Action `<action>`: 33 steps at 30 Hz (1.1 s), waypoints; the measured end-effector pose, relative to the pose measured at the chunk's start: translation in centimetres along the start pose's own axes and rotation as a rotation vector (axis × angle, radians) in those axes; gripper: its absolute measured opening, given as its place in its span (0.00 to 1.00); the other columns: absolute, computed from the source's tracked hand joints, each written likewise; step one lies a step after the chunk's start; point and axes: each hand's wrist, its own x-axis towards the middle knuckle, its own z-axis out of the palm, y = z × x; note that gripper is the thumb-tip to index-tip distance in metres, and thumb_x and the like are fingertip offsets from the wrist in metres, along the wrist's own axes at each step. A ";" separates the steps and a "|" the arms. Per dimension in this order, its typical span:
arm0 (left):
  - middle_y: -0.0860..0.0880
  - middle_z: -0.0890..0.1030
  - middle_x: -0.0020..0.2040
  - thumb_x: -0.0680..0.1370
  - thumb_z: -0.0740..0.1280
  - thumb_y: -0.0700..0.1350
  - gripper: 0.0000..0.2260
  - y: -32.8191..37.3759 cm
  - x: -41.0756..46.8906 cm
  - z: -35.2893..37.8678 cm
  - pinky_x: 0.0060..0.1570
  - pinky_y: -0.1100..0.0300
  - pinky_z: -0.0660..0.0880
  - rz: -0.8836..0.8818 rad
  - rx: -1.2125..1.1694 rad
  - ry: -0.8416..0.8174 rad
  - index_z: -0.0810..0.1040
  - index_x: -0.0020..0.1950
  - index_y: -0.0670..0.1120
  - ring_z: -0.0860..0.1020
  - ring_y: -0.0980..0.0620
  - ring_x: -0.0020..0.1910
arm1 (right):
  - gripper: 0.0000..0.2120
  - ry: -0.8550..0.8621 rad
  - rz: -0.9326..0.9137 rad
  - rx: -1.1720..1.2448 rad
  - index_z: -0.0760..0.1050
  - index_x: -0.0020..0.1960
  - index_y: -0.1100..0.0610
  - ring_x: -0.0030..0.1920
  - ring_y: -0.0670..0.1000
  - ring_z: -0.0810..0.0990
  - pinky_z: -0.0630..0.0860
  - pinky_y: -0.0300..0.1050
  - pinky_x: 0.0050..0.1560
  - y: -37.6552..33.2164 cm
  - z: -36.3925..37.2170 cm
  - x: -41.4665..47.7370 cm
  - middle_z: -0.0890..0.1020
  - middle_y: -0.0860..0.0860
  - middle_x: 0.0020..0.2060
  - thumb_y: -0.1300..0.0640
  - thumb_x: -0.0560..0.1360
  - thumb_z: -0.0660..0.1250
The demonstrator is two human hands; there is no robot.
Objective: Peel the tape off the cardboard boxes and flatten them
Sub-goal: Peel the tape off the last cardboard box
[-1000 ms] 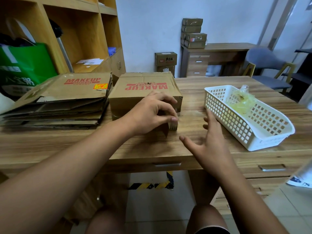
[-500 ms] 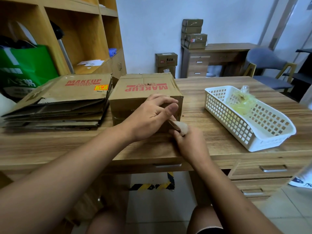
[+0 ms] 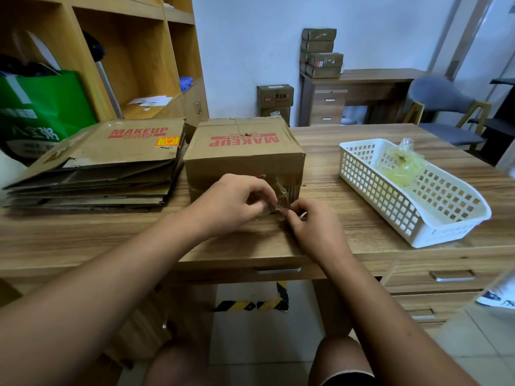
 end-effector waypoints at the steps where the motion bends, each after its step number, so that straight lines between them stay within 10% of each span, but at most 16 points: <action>1: 0.61 0.81 0.48 0.79 0.70 0.43 0.09 0.0 -0.1 0.1 0.53 0.68 0.75 -0.012 -0.006 -0.004 0.84 0.55 0.55 0.78 0.64 0.51 | 0.07 0.003 -0.013 -0.007 0.81 0.54 0.50 0.45 0.45 0.78 0.73 0.44 0.44 0.0 0.0 0.0 0.82 0.45 0.48 0.49 0.80 0.68; 11: 0.56 0.81 0.45 0.80 0.66 0.36 0.22 0.0 -0.1 0.9 0.39 0.71 0.73 -0.067 -0.125 -0.147 0.67 0.64 0.61 0.78 0.61 0.42 | 0.51 -0.069 0.063 0.270 0.44 0.83 0.45 0.73 0.50 0.71 0.70 0.55 0.73 1.6 -0.3 2.5 0.67 0.48 0.77 0.57 0.74 0.77; 19: 0.61 0.79 0.59 0.80 0.64 0.35 0.23 -0.3 0.3 1.1 0.43 0.71 0.72 -0.123 -0.114 -0.189 0.67 0.64 0.61 0.77 0.71 0.43 | 0.26 -0.143 -0.050 0.264 0.73 0.71 0.47 0.62 0.44 0.80 0.76 0.50 0.67 2.6 0.0 4.1 0.83 0.44 0.61 0.60 0.76 0.74; 33: 0.62 0.79 0.64 0.82 0.61 0.34 0.22 -0.8 1.0 1.1 0.44 0.75 0.69 -0.116 -0.123 -0.224 0.70 0.64 0.60 0.74 0.76 0.51 | 0.12 -0.038 -0.011 0.160 0.80 0.60 0.54 0.56 0.49 0.83 0.78 0.48 0.61 2.1 0.0 4.0 0.86 0.48 0.54 0.61 0.77 0.71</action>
